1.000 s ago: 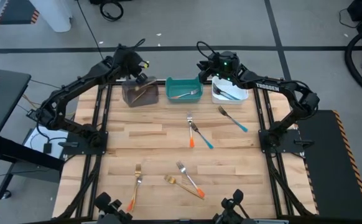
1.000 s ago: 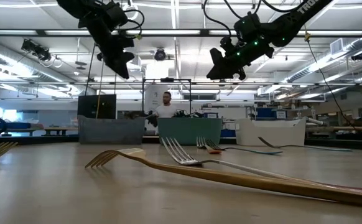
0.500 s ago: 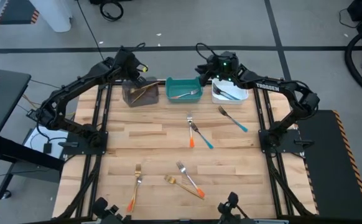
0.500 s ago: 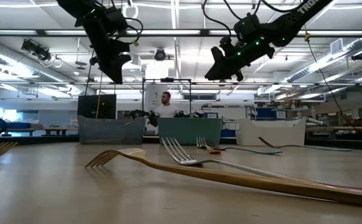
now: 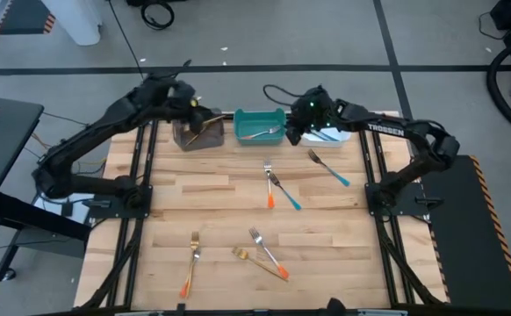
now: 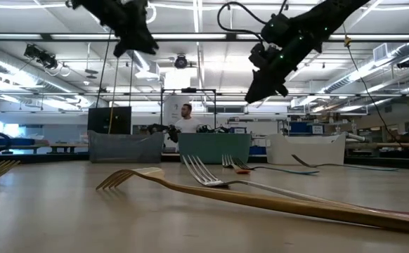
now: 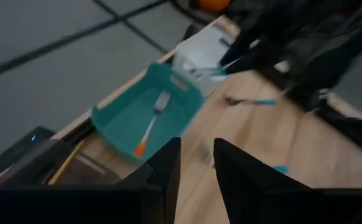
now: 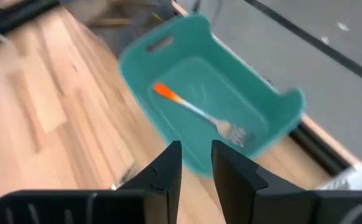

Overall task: Sort silverware by color (type)
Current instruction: Put the blue fork into the white bin, then put the orange fork into the blue bin

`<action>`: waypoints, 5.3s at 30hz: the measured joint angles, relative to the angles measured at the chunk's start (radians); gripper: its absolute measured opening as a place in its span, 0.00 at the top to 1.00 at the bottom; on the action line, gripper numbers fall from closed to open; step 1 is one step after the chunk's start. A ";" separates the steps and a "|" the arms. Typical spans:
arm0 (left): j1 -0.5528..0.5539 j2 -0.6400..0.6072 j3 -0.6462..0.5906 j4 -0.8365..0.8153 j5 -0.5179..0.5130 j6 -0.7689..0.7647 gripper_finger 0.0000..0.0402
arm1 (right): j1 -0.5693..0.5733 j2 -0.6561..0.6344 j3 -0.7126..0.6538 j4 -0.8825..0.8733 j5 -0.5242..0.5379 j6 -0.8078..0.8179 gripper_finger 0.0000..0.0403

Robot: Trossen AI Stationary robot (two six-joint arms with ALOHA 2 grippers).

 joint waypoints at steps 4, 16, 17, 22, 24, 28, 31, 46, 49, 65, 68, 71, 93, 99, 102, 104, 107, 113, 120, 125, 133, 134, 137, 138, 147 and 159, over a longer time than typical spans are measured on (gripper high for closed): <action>-0.042 -0.109 0.000 -0.012 -0.011 -0.014 0.74 | 0.065 -0.004 0.000 -0.096 0.053 0.094 0.77; -0.191 -0.303 0.000 -0.114 -0.011 -0.038 0.74 | 0.281 -0.004 0.000 -0.240 0.220 0.326 0.77; -0.202 -0.309 0.000 -0.137 -0.016 -0.039 0.74 | 0.298 -0.004 0.000 -0.240 0.227 0.348 0.77; -0.282 -0.316 0.000 -0.215 -0.083 -0.043 0.74 | 0.378 -0.004 -0.030 -0.238 0.234 0.448 0.77; -0.320 -0.316 0.000 -0.212 -0.093 -0.038 0.74 | 0.411 -0.004 -0.047 -0.236 0.234 0.497 0.77; -0.401 -0.316 0.000 -0.212 -0.122 -0.038 0.74 | 0.485 -0.004 -0.089 -0.221 0.252 0.589 0.77; -0.467 -0.316 0.000 -0.211 -0.149 -0.039 0.74 | 0.537 0.017 -0.099 -0.208 0.278 0.652 0.77; -0.695 -0.314 0.000 -0.153 -0.275 -0.104 0.74 | 0.547 0.228 -0.054 -0.187 0.255 0.667 0.77; -0.695 -0.314 0.000 -0.152 -0.275 -0.126 0.74 | 0.536 0.259 -0.033 -0.191 0.246 0.665 0.77; -0.695 -0.314 0.000 -0.148 -0.279 -0.142 0.74 | 0.538 0.382 0.024 -0.260 0.243 0.586 0.77; -0.695 -0.313 0.000 -0.139 -0.285 -0.142 0.74 | 0.538 0.400 0.027 -0.267 0.257 0.585 0.77; -0.695 -0.313 0.000 -0.136 -0.297 -0.142 0.74 | 0.540 0.420 0.030 -0.293 0.290 0.585 0.78; -0.693 -0.313 0.000 -0.137 -0.426 -0.159 0.74 | 0.432 0.057 0.019 -0.381 0.426 0.458 0.99; -0.693 -0.313 0.000 -0.137 -0.589 -0.128 0.74 | 0.291 -0.115 0.020 -0.298 0.759 0.175 0.99; -0.694 -0.313 0.000 -0.135 -0.676 -0.108 0.74 | 0.204 -0.137 0.021 -0.188 0.795 -0.066 0.99; -0.693 -0.306 0.000 -0.134 -0.746 -0.106 0.74 | 0.142 -0.131 0.021 -0.133 0.741 -0.187 0.99; -0.693 -0.302 0.000 -0.137 -0.821 -0.104 0.74 | 0.043 -0.099 0.022 -0.122 0.606 -0.263 0.99; -0.685 -0.293 0.000 -0.137 -0.848 -0.089 0.74 | -0.097 -0.017 0.020 -0.199 0.466 -0.323 0.99; -0.623 -0.292 0.000 -0.136 -0.850 -0.095 0.74 | -0.187 0.059 0.020 -0.268 0.331 -0.401 0.98; -0.551 -0.292 0.000 -0.136 -0.850 -0.096 0.74 | -0.206 0.117 0.020 -0.346 0.317 -0.401 0.95; -0.450 -0.288 0.000 -0.136 -0.850 -0.098 0.74 | -0.204 0.178 0.021 -0.389 0.435 -0.402 0.83; -0.444 -0.287 0.000 -0.136 -0.850 -0.097 0.74 | -0.204 0.178 0.021 -0.386 0.446 -0.404 0.82; -0.433 -0.282 0.000 -0.138 -0.849 -0.090 0.74 | -0.206 0.174 0.021 -0.372 0.463 -0.409 0.80; -0.431 -0.280 0.000 -0.138 -0.849 -0.090 0.74 | -0.208 0.171 0.021 -0.369 0.464 -0.409 0.79; -0.423 -0.266 0.000 -0.169 -0.843 -0.089 0.74 | -0.199 0.140 0.022 -0.378 0.531 -0.406 0.78; -0.432 -0.267 0.000 -0.183 -0.839 -0.090 0.74 | -0.103 0.059 0.166 -0.324 0.445 -0.158 0.78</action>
